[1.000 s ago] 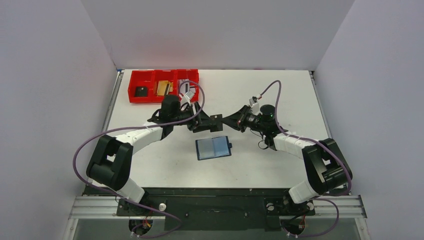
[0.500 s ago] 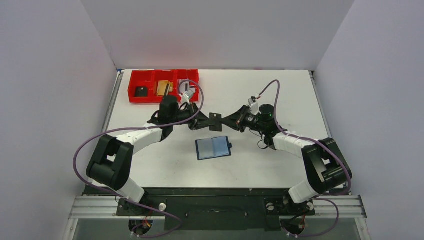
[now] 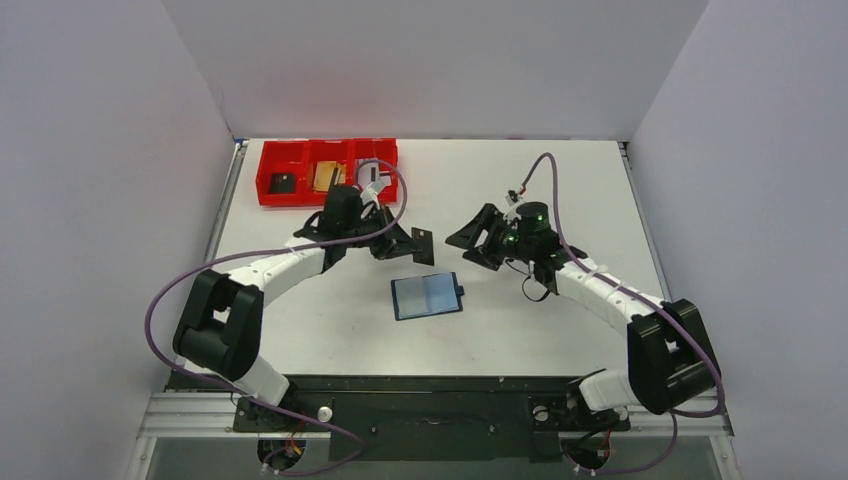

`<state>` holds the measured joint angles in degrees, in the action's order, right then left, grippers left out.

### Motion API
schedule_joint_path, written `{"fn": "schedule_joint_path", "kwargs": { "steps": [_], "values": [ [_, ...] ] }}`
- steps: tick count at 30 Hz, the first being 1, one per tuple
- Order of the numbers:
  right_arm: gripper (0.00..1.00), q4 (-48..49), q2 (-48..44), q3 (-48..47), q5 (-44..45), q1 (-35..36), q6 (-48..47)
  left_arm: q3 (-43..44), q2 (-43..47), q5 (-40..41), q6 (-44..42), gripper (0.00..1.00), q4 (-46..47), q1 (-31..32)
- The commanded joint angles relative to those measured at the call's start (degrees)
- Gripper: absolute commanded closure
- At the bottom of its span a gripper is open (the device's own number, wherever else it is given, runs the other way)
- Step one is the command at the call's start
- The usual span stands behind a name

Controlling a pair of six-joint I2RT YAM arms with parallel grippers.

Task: Take the credit cards out of the card holder
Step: Place the credit card in the storage box.

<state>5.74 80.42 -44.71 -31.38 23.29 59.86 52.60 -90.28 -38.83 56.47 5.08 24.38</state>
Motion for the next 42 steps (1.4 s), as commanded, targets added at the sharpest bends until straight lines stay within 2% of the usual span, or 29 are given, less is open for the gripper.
{"fn": "schedule_joint_path", "kwargs": {
  "steps": [1, 7, 14, 20, 31, 37, 42],
  "values": [
    [0.35, -9.64, -3.49, -2.79, 7.70, -0.17, -7.06, 10.91, 3.25, 15.27, -13.24, 1.00, -19.43, -0.60],
    [0.35, -14.10, -4.74, -3.22, 10.34, -0.22, -9.59, 25.51, -0.93, 36.75, -24.06, 1.00, -35.38, -1.64],
    [0.35, -16.66, -6.59, -2.53, 11.96, -0.16, -10.87, 38.17, -6.23, 56.67, -31.99, 1.00, -42.10, -6.37],
    [0.35, -17.87, -8.10, -0.96, 12.28, -0.17, -11.04, 50.72, -15.36, 73.65, -37.94, 1.00, -46.63, -9.80],
    [0.35, -21.60, -10.04, -1.77, 13.57, -0.17, -11.51, 68.92, -31.73, 82.38, -46.52, 1.00, -46.69, -16.36],
    [0.35, -22.74, -9.35, -2.43, 13.97, -0.16, -11.51, 74.50, -39.55, 81.20, -51.65, 1.00, -43.42, -18.91],
    [0.35, -23.03, -7.41, -3.54, 13.79, -0.21, -11.96, 79.29, -45.44, 78.15, -50.92, 1.00, -44.24, -21.53]
  ]
}}
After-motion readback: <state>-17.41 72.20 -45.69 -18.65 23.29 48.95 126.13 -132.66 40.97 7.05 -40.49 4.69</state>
